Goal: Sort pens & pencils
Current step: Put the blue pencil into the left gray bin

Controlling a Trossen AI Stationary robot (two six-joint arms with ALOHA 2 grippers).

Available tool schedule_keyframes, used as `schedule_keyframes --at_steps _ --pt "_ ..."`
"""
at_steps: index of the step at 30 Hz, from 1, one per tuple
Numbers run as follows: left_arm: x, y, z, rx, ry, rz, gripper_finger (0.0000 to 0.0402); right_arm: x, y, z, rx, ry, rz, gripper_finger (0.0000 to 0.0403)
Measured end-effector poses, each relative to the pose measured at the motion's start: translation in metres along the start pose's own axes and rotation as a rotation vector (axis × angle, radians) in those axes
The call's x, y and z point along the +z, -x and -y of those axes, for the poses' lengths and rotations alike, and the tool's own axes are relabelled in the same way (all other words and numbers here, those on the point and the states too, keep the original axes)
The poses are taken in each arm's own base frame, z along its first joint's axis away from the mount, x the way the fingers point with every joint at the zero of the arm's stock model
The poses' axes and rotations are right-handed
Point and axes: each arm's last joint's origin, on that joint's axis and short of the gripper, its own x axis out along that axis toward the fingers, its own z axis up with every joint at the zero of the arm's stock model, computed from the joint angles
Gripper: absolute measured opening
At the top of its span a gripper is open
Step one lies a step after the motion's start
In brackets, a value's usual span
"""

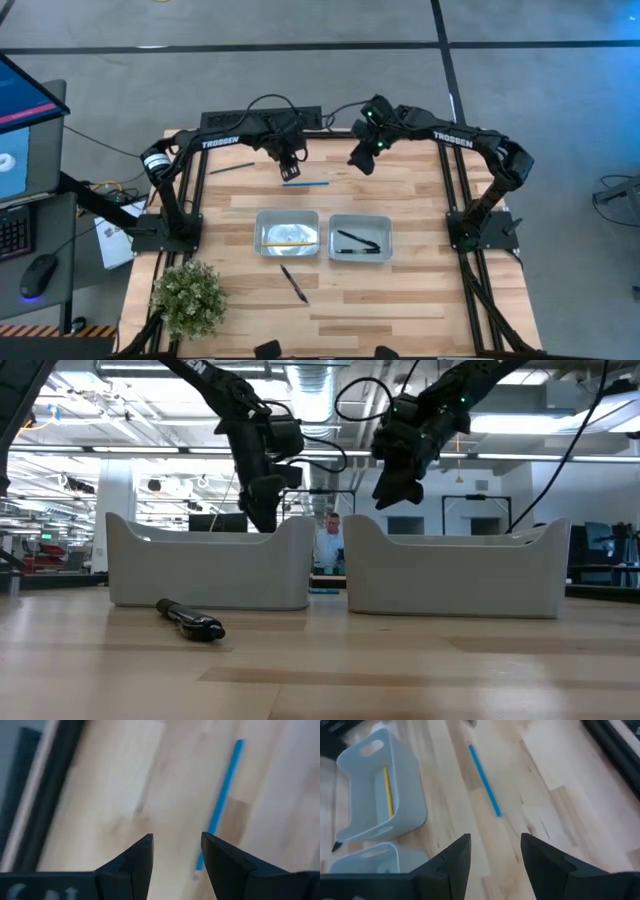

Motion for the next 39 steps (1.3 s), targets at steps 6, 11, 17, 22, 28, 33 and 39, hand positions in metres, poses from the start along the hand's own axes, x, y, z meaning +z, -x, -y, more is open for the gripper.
schedule_keyframes --at_steps 6,11,17,22,28,33,39 --pt "-0.004 0.000 0.001 -0.024 -0.019 -0.036 0.0158 0.000 0.000 0.001 -0.004 -0.006 0.003 0.0192" --pt "-0.003 0.000 0.001 -0.005 -0.013 -0.034 0.0158 0.001 0.000 0.001 -0.005 -0.014 0.008 0.0194" --pt "-0.002 0.000 0.011 -0.074 -0.198 -0.020 0.0158 0.002 0.000 0.001 -0.007 -0.040 0.021 0.0191" --pt "0.001 -0.013 0.035 -0.061 -0.393 -0.058 0.0158 0.003 0.000 0.001 -0.007 -0.050 0.026 0.0194" --pt "0.002 -0.041 0.054 -0.038 -0.457 -0.125 0.0158 0.002 0.000 0.000 -0.008 -0.083 0.018 0.0191" --pt "-0.001 -0.054 0.047 -0.079 -0.405 -0.149 0.0158 0.002 -0.002 -0.002 -0.005 -0.078 0.012 0.0194" --pt "-0.006 -0.062 0.036 -0.113 -0.366 -0.188 0.0155 0.003 -0.003 -0.006 0.007 -0.067 0.016 0.0192"
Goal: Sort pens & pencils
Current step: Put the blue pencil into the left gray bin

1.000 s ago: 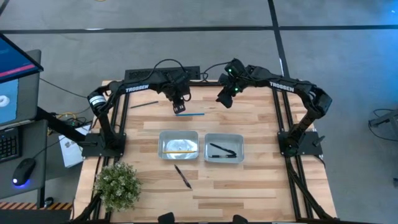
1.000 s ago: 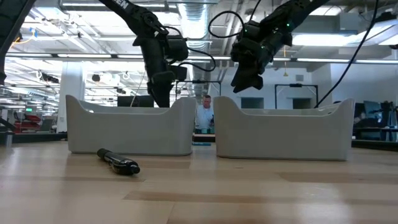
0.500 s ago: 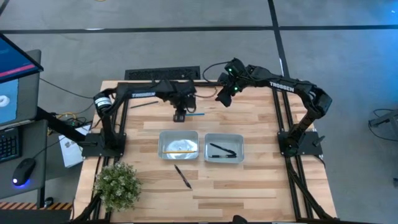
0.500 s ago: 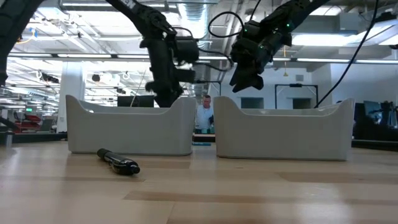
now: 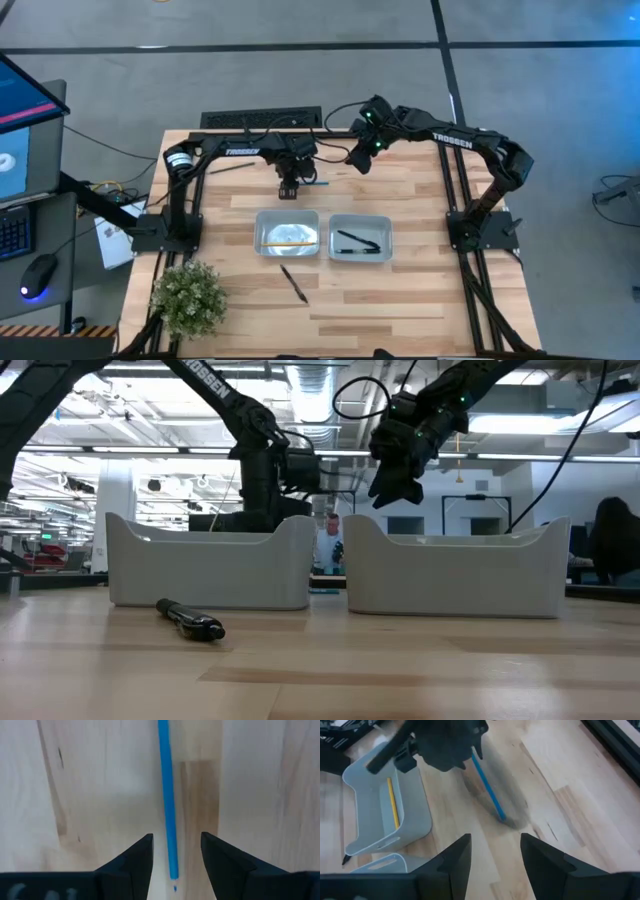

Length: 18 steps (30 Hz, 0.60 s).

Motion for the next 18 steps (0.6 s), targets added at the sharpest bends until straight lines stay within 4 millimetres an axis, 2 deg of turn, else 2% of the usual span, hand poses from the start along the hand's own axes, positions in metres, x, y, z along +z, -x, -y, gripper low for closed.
schedule_keyframes --at_steps 8,13,18 --pt "0.005 -0.010 0.004 0.020 -0.033 -0.016 0.0128 0.001 0.001 0.001 -0.001 0.000 0.004 0.0194" --pt "0.005 -0.024 0.005 0.008 -0.026 -0.056 0.0112 0.000 0.001 0.001 -0.001 -0.001 0.002 0.0191" --pt "0.005 -0.025 0.005 0.009 -0.020 -0.053 0.0103 0.000 0.000 0.000 0.000 0.000 0.001 0.0194"
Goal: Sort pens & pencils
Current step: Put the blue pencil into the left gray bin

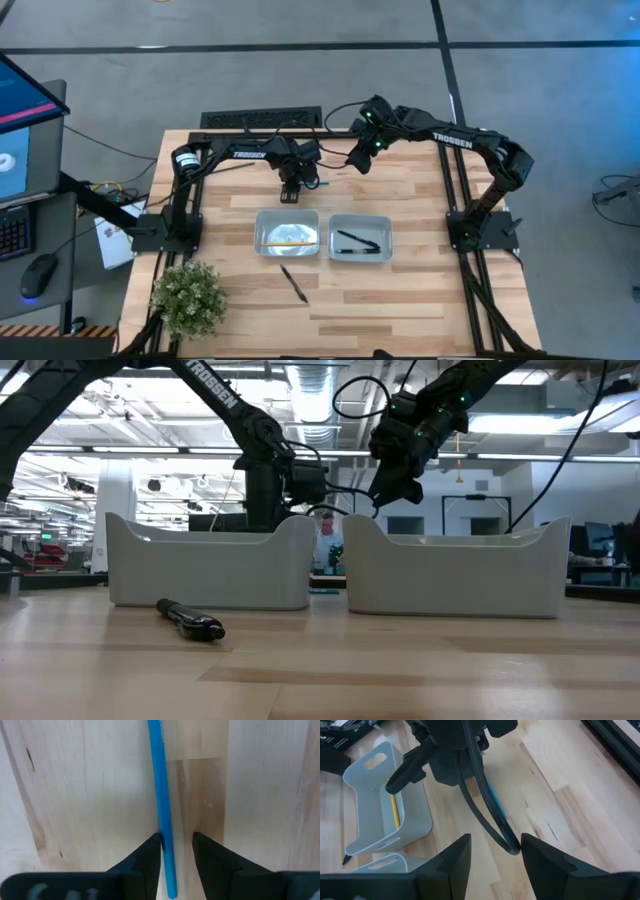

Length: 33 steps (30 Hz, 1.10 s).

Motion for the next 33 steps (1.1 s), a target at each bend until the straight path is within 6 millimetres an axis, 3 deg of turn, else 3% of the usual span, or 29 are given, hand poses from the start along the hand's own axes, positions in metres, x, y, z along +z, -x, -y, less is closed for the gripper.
schedule_keyframes --at_steps 14,26,33 --pt "0.000 -0.001 0.001 -0.003 0.017 -0.002 0.0010 0.000 0.000 0.000 -0.001 0.000 0.000 0.0194" --pt "0.000 -0.001 0.001 -0.007 0.088 0.002 0.0005 0.000 0.000 0.000 -0.001 0.000 0.000 0.0194" --pt "-0.003 0.012 -0.003 -0.010 0.154 0.049 0.0005 0.000 0.002 0.004 -0.008 -0.009 0.005 0.0193"
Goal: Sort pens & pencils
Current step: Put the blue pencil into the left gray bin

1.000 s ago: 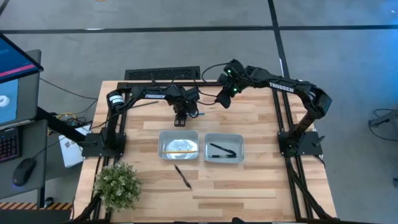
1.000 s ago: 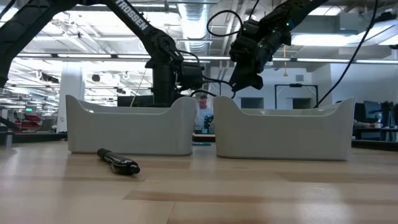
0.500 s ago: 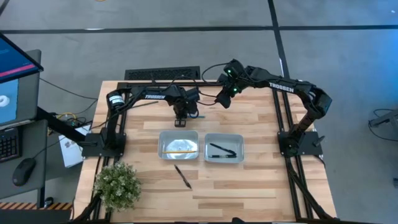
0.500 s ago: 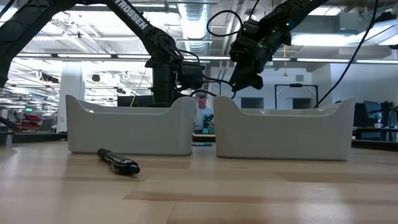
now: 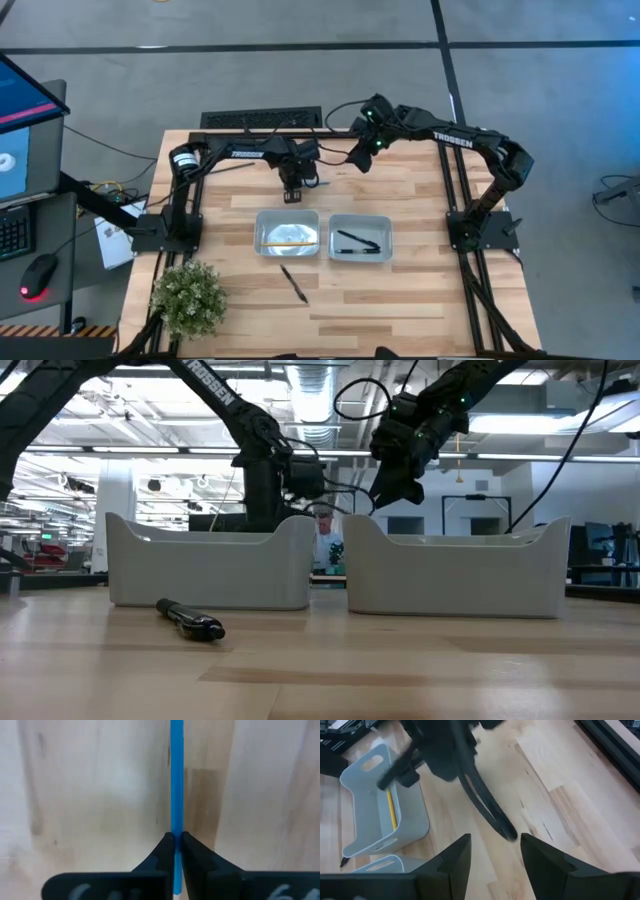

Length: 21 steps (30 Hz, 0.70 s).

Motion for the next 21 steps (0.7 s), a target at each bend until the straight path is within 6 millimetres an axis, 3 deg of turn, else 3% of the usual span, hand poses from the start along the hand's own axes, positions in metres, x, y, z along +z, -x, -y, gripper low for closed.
schedule_keyframes --at_steps 6,12,21 --pt "-0.008 0.023 -0.020 0.029 0.064 0.056 0.0002 0.000 0.001 0.003 -0.004 -0.005 0.004 0.0193" --pt "-0.020 0.062 -0.042 0.079 0.144 0.163 0.0004 0.001 0.004 0.009 -0.017 -0.017 0.017 0.0193" --pt "-0.034 0.140 -0.062 -0.007 0.266 0.591 0.0006 0.014 0.006 0.010 -0.017 -0.042 0.149 0.0192"
